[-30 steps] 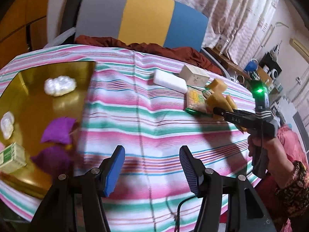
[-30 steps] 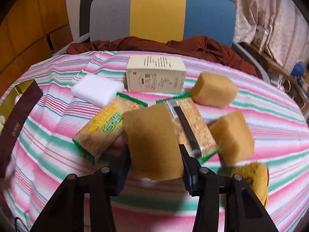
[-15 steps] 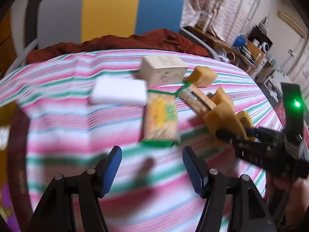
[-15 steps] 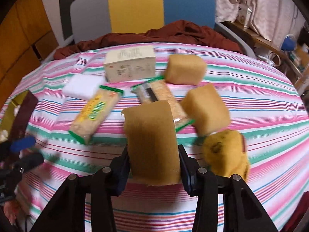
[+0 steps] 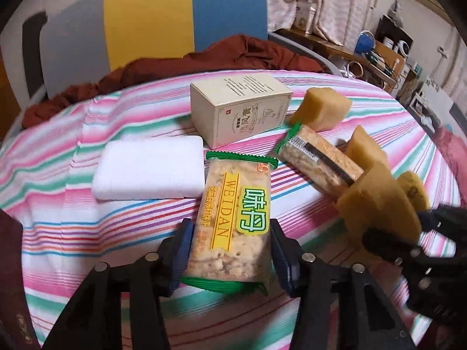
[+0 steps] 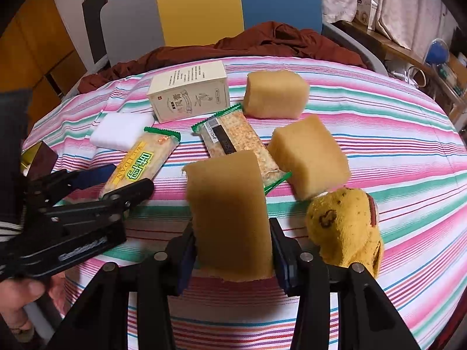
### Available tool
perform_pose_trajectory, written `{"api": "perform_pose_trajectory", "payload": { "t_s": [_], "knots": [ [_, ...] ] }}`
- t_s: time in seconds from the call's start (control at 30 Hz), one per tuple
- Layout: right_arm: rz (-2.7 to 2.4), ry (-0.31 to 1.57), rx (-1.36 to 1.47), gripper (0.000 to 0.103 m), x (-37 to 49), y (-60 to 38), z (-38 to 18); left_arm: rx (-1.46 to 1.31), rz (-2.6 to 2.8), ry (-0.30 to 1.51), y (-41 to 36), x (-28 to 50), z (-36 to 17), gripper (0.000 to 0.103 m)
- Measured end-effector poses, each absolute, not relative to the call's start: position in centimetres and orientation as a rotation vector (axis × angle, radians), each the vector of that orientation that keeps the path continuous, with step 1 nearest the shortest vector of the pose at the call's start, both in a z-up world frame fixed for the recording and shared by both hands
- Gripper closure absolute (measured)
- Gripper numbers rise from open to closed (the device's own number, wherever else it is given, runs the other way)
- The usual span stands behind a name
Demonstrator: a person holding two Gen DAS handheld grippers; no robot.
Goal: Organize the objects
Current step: 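Grasp the WEIDAN snack bar with the left gripper, then carry the snack bar with left while right carries the tan sponge to the tray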
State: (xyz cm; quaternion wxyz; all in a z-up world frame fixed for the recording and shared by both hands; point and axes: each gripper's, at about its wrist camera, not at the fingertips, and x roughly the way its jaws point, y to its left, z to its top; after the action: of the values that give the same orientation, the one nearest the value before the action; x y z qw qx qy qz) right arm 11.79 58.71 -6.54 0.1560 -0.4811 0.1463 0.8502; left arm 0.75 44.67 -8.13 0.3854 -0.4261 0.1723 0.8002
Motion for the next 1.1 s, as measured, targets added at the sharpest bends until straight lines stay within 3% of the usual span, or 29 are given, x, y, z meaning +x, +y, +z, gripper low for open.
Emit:
{"api": "perform_pose_trajectory", "payload": {
  "t_s": [0.13,0.3,1.1],
  "knots": [
    [2.448,0.414,-1.359,0.057,11.8,58.5,-6.3,-0.956,2.075,0.513,43.5,2.6,-8.6,0.054],
    [2.507,0.419,-1.34,0.057,11.5,57.6,-6.0,-0.951,2.088,0.456,41.2,3.1,-8.5,0.055],
    [2.57,-0.117,-1.254,0.057,10.7,51.0,-4.8,-0.874,2.196,0.304,30.6,7.5,-5.8,0.055]
  ]
}}
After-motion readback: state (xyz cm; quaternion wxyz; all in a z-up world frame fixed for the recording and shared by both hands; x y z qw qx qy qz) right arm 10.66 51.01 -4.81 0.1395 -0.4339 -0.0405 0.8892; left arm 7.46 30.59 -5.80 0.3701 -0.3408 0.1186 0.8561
